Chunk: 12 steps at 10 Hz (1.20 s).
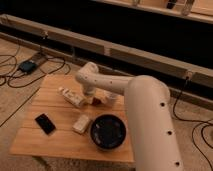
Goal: Place the pepper in the ceramic cup
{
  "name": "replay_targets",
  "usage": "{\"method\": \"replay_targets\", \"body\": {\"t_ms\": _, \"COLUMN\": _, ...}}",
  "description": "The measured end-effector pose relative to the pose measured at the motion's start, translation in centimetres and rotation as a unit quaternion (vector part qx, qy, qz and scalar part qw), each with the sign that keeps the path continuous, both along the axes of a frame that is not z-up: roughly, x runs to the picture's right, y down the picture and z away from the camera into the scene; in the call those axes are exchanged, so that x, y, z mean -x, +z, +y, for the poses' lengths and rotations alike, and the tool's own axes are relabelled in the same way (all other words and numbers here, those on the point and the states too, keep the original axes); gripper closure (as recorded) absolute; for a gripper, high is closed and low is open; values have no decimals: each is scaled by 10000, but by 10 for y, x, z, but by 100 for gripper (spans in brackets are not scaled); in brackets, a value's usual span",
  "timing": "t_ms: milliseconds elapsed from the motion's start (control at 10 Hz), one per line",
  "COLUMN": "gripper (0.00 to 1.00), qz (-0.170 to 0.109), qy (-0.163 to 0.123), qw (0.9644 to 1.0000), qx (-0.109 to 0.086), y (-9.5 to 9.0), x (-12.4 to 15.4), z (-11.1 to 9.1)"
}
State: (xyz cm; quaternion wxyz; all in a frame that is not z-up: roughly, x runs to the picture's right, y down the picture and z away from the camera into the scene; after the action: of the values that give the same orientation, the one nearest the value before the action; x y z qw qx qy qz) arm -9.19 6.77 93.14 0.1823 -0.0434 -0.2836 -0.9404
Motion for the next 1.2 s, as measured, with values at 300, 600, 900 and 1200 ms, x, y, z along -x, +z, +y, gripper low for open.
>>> {"method": "replay_targets", "body": {"t_ms": 300, "gripper": 100, "qz": -282, "qy": 201, "qw": 9993, "qx": -162, "y": -25, "x": 14, "z": -22}}
{"method": "replay_targets", "body": {"t_ms": 600, "gripper": 100, "qz": -748, "qy": 612, "qw": 9948, "qx": -333, "y": -56, "x": 28, "z": -59}}
{"method": "replay_targets", "body": {"t_ms": 900, "gripper": 100, "qz": -1115, "qy": 1009, "qw": 9871, "qx": -543, "y": -79, "x": 21, "z": -108}}
{"method": "replay_targets", "body": {"t_ms": 1200, "gripper": 100, "qz": -1182, "qy": 1300, "qw": 9822, "qx": -660, "y": -81, "x": -11, "z": -136}}
